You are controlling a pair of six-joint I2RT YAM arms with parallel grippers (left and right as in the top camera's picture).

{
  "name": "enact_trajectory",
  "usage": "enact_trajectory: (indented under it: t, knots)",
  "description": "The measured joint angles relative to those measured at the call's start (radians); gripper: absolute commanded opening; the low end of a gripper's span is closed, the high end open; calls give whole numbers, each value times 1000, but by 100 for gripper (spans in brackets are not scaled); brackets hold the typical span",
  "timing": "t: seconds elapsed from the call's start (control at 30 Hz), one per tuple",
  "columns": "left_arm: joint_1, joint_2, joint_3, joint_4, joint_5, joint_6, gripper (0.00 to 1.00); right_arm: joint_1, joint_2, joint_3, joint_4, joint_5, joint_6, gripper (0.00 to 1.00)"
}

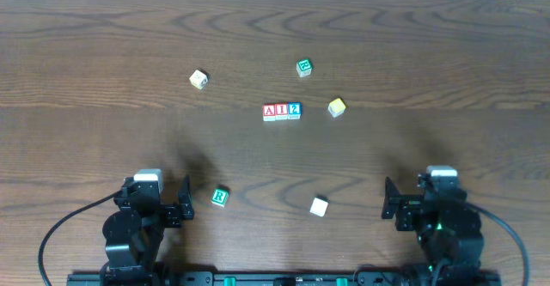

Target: Spell out Ai2

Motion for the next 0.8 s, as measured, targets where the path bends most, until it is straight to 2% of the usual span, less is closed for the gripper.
enact_trajectory:
  t: [0.37,0.8]
  knots:
    - [0,0,0,0,0,0,95,-5,-140,-124,-16,-10,-5,99]
    - [0,0,0,0,0,0,96,-5,-150,-153,-61,-26,-6,99]
